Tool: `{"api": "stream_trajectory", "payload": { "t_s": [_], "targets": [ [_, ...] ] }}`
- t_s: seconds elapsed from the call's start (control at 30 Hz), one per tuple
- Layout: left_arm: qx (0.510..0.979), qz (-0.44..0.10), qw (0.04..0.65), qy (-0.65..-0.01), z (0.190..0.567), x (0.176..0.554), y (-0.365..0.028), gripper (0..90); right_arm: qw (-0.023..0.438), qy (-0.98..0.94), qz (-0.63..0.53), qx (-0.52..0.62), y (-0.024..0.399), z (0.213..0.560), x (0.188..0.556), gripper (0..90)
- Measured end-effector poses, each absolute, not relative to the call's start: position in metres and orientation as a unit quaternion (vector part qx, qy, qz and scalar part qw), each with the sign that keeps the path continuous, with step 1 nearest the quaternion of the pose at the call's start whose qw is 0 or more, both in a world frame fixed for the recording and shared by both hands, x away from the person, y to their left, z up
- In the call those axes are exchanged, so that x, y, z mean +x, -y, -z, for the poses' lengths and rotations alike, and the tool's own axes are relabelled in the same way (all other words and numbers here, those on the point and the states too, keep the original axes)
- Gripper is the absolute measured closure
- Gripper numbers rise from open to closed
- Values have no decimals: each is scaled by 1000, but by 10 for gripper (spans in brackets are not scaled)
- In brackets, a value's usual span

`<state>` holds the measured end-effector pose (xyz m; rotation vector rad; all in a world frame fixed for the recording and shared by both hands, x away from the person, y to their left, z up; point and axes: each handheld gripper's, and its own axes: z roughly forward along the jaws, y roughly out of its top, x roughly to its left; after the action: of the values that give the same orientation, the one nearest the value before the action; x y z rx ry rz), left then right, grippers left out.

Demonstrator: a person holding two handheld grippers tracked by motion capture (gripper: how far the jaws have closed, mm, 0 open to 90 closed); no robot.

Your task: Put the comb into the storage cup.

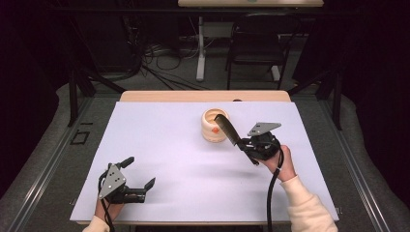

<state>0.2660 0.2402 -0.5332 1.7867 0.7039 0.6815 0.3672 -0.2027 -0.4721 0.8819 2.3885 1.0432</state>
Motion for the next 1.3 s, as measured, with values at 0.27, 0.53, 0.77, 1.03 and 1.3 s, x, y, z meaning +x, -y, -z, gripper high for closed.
{"api": "stream_trajectory", "payload": {
  "t_s": [0.27, 0.53, 0.77, 1.03, 1.3],
  "targets": [
    [748, -284, 522, -295, 534, 267, -240, 8, 195, -851, -374, 313, 198, 468, 372, 722],
    [747, -284, 523, -295, 534, 267, -240, 9, 203, -850, -375, 310, 194, 459, 376, 721],
    [746, -285, 524, -296, 534, 267, -240, 9, 203, -851, -371, 312, 193, 453, 383, 721],
    [746, -285, 524, -295, 534, 267, -240, 9, 207, -853, -361, 313, 191, 445, 391, 721],
    [746, -285, 524, -295, 534, 267, -240, 10, 211, -855, -357, 312, 187, 439, 399, 721]
  ]
}}
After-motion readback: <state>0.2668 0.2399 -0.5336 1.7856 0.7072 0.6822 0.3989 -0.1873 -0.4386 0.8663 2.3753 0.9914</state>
